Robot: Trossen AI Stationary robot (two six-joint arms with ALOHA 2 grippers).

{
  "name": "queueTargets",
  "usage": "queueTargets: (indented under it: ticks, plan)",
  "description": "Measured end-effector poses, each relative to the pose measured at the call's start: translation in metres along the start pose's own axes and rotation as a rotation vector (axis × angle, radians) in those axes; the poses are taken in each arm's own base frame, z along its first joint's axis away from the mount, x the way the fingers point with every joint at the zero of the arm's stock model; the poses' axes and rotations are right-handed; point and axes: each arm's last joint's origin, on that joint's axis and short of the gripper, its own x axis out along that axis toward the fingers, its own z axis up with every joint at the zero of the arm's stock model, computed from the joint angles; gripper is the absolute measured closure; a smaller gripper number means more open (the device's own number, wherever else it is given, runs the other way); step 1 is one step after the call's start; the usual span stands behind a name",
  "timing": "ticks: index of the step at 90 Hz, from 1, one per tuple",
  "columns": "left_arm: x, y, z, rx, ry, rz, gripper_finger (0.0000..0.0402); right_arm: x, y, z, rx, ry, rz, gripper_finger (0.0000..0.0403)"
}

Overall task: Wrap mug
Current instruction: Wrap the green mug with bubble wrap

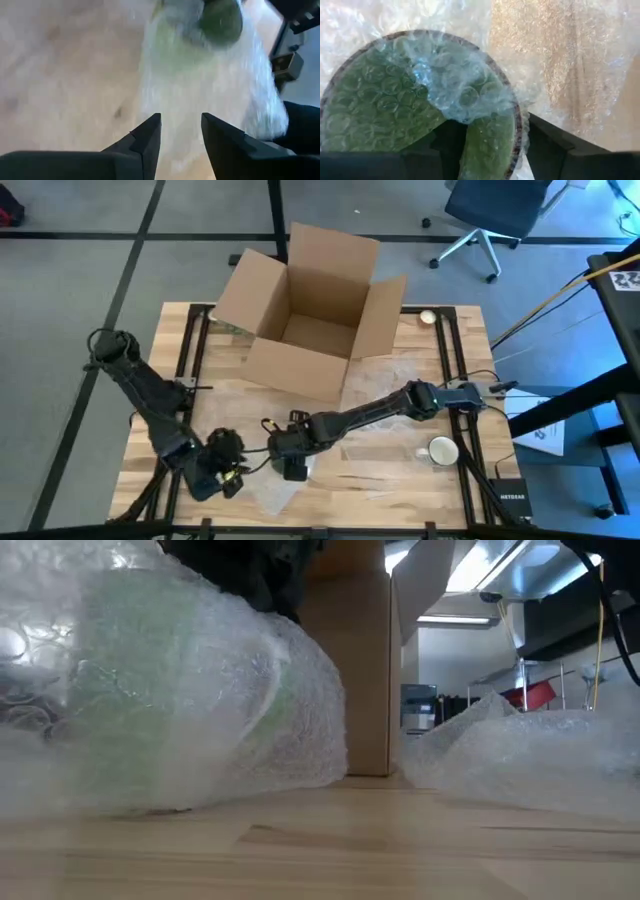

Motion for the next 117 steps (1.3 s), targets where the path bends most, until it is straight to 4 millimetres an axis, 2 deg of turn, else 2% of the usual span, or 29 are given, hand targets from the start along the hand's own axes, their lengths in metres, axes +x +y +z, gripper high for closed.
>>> queueTargets:
  ticks: [11,24,35,48,62,78,103,117]
  plan:
    - [0.015,0.006,-0.019,-0.014,-0.056,0.034,0.0277,0.001,0.001,0.002,-0.01,-0.02,0.007,0.0237]
    - [0.04,0.002,-0.023,0.004,-0.175,0.05,0.0277,0.001,0.001,0.003,-0.022,-0.037,0.012,0.0237]
    - [0.055,-0.007,-0.013,0.057,-0.317,0.029,0.0277,0.001,0.001,0.004,-0.031,-0.039,0.013,0.0237]
    - [0.067,-0.012,0.007,0.1,-0.358,0.017,0.0277,0.002,0.001,0.003,-0.038,-0.031,0.007,0.0237]
    - [0.066,-0.021,0.024,0.146,-0.411,-0.04,0.0277,0.002,0.0,0.003,-0.037,-0.034,0.006,0.0237]
    - [0.068,-0.018,0.028,0.141,-0.396,-0.024,0.0277,0.002,0.0,0.003,-0.038,-0.036,0.007,0.0237]
    - [0.057,-0.02,0.005,0.136,-0.33,-0.071,0.0277,0.002,0.006,0.004,-0.048,-0.053,0.029,0.0237]
    - [0.041,-0.027,0.007,0.109,-0.398,-0.115,0.0277,0.0,0.014,0.006,-0.054,-0.094,0.072,0.0237]
